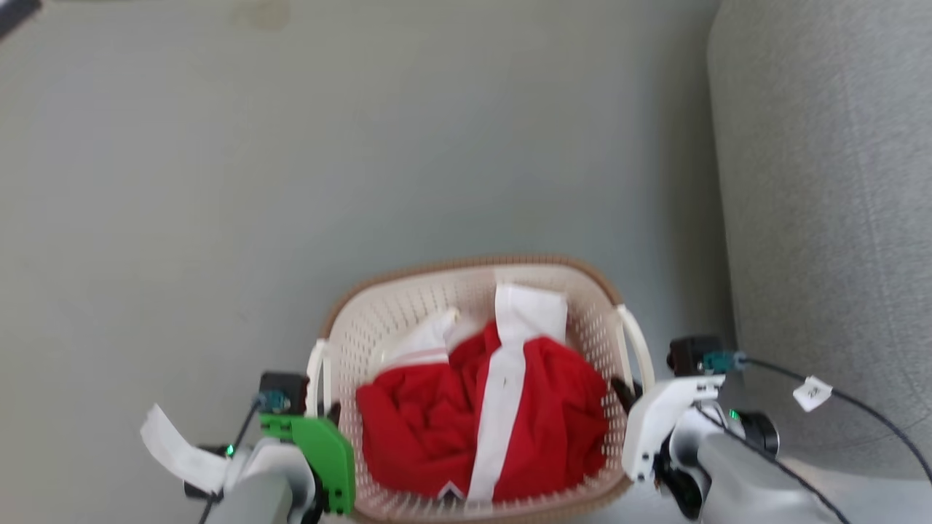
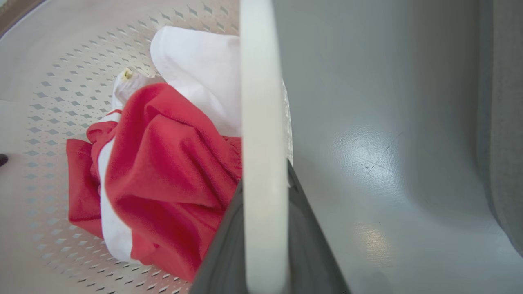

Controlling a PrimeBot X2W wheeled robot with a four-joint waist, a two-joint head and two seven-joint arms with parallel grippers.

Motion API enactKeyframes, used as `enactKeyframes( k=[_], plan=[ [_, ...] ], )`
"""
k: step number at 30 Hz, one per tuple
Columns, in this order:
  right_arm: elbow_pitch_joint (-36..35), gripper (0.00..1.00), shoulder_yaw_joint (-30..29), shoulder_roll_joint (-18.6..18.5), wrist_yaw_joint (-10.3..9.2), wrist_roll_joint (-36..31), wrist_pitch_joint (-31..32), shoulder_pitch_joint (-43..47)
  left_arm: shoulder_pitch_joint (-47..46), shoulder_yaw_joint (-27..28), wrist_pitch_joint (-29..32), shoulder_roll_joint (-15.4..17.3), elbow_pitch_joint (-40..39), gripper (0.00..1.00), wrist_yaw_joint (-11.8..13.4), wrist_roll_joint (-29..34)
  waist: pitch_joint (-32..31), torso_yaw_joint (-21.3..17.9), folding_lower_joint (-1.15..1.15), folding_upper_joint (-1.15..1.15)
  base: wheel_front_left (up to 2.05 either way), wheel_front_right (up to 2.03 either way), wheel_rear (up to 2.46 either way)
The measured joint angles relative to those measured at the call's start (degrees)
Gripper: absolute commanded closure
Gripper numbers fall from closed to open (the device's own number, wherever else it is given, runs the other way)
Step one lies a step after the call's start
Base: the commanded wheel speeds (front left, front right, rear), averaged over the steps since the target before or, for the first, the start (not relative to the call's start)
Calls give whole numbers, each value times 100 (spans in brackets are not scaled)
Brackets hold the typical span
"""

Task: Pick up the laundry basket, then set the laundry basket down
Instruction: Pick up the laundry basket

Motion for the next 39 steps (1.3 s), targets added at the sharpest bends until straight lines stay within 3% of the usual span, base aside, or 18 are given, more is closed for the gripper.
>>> enactKeyframes(
  k=[16, 26, 39],
  plan=[
    [-118, 100, 520, -4, -11, 553, 458, 917, 866, -176, 302, 9, 168, 100, -94, -275, -1170, -120, 0, 0, 0, 0, 0],
    [-280, 100, 799, -30, -170, 800, 583, 1337, 1222, -279, 404, 26, 186, 100, -94, -344, -1860, -199, 0, 0, 0, 0, 0],
    [-428, 100, 1031, -58, -390, 996, 634, 1348, 1256, -315, 426, 56, 143, 100, -43, -404, -2052, -254, 0, 0, 0, 0, 0]
  ],
)
